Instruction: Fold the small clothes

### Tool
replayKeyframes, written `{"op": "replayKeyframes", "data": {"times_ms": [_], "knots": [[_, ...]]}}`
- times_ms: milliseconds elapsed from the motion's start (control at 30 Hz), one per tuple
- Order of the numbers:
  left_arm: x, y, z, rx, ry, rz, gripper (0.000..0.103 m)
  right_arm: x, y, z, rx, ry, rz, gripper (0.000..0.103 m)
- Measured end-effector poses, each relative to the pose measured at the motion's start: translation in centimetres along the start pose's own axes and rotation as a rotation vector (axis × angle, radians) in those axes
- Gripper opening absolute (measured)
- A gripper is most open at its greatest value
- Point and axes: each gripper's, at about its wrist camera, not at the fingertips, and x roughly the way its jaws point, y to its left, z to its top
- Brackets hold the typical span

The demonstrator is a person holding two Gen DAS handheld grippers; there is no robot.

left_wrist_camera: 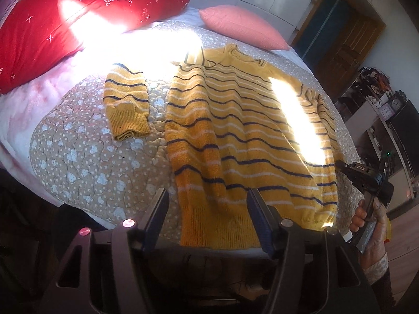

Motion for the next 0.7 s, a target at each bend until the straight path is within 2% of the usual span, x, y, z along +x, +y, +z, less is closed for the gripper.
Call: {"op": "replayKeyframes", "data": {"times_ms": [67, 133, 267, 333, 400, 500, 567, 633, 700], "knots": [[-0.5, 0.2, 0.1, -0.002, -0.009, -0.01, 0.061, -1.6, -0.8, 1.7, 0.023, -0.037, 0.017, 0.009], [-0.9, 0.3, 0.1, 0.005, -0.027, -0.005, 0.061, -4.6, -2.0, 4.0, 0.023, -0.118, -0.037, 0.009], [-1.5, 0.8, 0.3, 0.0, -0.051, -0.003, 0.062, -9.6, -5.9, 8.4, 0.042, -0.24, -0.266, 0.009], [-1.4, 0.9, 0.4, -0.009, -0.05, -0.003, 0.062, -10.8, -8.5, 10.2, 0.077, -0.263, -0.388, 0.013], [-1.3, 1.0, 0.5, -0.022, -0.046, -0.006, 0.062, -11.7, -10.8, 11.1, 0.125, -0.252, -0.435, 0.015], [-1.1, 0.8, 0.7, -0.023, -0.043, -0.014, 0.062, -13.1, -12.3, 10.4, 0.153, -0.271, -0.408, 0.017], [-1.0, 0.5, 0.7, -0.012, -0.038, -0.013, 0.062, -13.6, -12.9, 9.3, 0.167, -0.275, -0.35, 0.035], [-0.8, 0.1, 0.8, 0.0, -0.032, -0.014, 0.062, -13.4, -14.1, 7.9, 0.198, -0.259, -0.255, 0.04], [-0.7, -0.4, 0.7, 0.008, -0.028, -0.022, 0.063, -12.3, -14.8, 6.5, 0.251, -0.217, -0.116, 0.041]]}}
